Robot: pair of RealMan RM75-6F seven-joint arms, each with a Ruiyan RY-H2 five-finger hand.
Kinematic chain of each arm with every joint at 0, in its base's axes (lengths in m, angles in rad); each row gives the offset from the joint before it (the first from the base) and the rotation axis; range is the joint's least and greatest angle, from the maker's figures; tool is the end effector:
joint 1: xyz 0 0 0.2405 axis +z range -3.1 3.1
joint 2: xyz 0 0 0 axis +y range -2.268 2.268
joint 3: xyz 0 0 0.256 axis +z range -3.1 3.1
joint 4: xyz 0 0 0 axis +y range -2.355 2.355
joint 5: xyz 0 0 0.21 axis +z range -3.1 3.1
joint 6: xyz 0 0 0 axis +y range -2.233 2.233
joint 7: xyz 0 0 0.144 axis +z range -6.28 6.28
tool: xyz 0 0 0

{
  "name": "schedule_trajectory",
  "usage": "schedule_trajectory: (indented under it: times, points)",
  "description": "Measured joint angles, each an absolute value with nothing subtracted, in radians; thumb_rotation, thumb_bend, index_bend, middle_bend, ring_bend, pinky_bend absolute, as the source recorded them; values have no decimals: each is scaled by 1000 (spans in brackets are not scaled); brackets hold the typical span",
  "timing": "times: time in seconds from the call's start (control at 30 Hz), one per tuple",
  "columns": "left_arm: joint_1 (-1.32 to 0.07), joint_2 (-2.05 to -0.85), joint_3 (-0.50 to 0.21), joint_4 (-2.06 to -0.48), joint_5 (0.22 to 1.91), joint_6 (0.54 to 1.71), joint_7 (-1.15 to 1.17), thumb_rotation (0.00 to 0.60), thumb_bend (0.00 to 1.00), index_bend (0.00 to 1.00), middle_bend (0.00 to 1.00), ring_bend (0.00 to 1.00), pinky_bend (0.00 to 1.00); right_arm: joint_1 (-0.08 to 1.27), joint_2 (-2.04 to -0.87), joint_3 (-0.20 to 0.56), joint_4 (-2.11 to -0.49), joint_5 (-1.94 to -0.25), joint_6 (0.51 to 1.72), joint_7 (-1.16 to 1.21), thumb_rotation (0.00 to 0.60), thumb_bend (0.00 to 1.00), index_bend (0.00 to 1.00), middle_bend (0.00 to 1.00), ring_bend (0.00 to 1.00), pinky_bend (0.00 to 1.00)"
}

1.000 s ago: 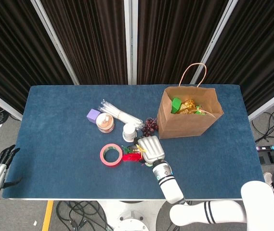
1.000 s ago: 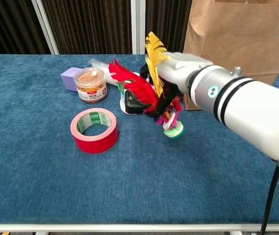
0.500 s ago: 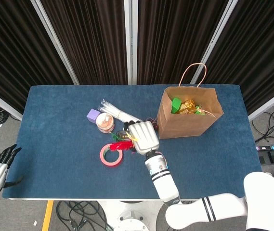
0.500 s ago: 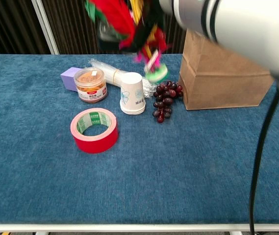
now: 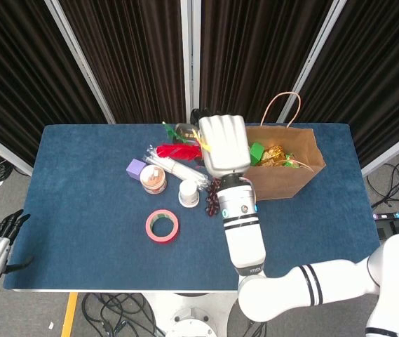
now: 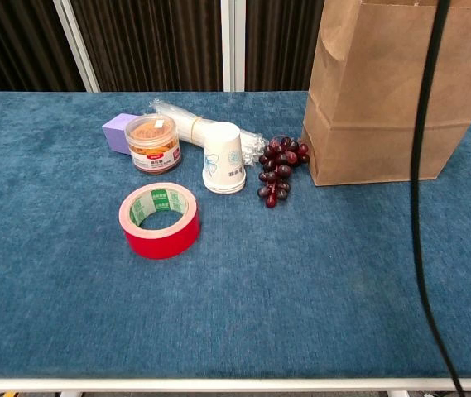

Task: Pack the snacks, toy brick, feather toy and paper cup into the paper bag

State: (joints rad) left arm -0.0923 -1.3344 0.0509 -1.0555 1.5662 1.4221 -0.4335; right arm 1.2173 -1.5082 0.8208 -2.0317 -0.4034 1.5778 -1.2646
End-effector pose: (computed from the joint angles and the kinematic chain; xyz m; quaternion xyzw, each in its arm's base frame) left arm -0.3951 0.1691 0.1251 -0.6121 -0.4498 -0.3716 0.5338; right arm 0.1050 -0.3468 0.1320 0.6098 -0.3098 0.4783 0.5508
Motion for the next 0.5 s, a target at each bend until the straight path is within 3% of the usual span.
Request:
schedule_trajectory:
  times: [0.23,0.5]
  points:
    - [-95,-1339,54,-1056,1570,1418,-425,600,264,138,84,24,167,1179,-1360,822,-2012,-435,1565,-1230,600,445,823,718,623,786]
    - [-99,-1340,56,-1066,1576,1417,-407,600,264,137,85,24,167,1085,-1208,771,-2000,-497,1542,-1163,600,446,823,718,623,787]
